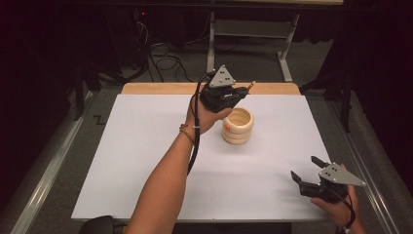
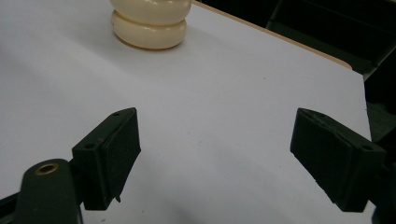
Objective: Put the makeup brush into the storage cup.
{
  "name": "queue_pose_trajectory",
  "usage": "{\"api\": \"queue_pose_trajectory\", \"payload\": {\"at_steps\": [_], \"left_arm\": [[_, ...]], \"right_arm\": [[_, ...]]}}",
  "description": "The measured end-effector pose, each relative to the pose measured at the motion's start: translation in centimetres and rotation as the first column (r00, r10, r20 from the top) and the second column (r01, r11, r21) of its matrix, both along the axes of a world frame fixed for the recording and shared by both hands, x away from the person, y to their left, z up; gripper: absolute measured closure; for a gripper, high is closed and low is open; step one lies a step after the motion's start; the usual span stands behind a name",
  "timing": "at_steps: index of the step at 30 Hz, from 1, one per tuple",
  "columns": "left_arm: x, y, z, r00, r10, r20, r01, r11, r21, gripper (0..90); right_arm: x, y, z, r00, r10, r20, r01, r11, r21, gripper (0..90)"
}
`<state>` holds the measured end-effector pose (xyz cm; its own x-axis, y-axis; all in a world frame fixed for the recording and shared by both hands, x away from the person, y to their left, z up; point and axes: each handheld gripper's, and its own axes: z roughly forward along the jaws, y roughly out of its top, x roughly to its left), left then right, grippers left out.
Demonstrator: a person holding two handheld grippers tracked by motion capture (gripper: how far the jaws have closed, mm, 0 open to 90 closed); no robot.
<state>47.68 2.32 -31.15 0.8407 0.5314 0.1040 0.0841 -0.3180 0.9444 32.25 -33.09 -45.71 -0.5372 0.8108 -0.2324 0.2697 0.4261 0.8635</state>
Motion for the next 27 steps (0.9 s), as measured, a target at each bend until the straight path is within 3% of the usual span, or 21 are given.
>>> {"api": "queue_pose_trajectory", "payload": {"at_steps": [27], "left_arm": [[0.1, -3.2, -0.1, 0.9990, -0.044, -0.010, 0.044, 0.9988, -0.021, 84.4]], "right_arm": [[0.0, 0.0, 0.0, 1.0000, 0.004, -0.005, -0.003, 1.000, 0.006, 16.9]]}}
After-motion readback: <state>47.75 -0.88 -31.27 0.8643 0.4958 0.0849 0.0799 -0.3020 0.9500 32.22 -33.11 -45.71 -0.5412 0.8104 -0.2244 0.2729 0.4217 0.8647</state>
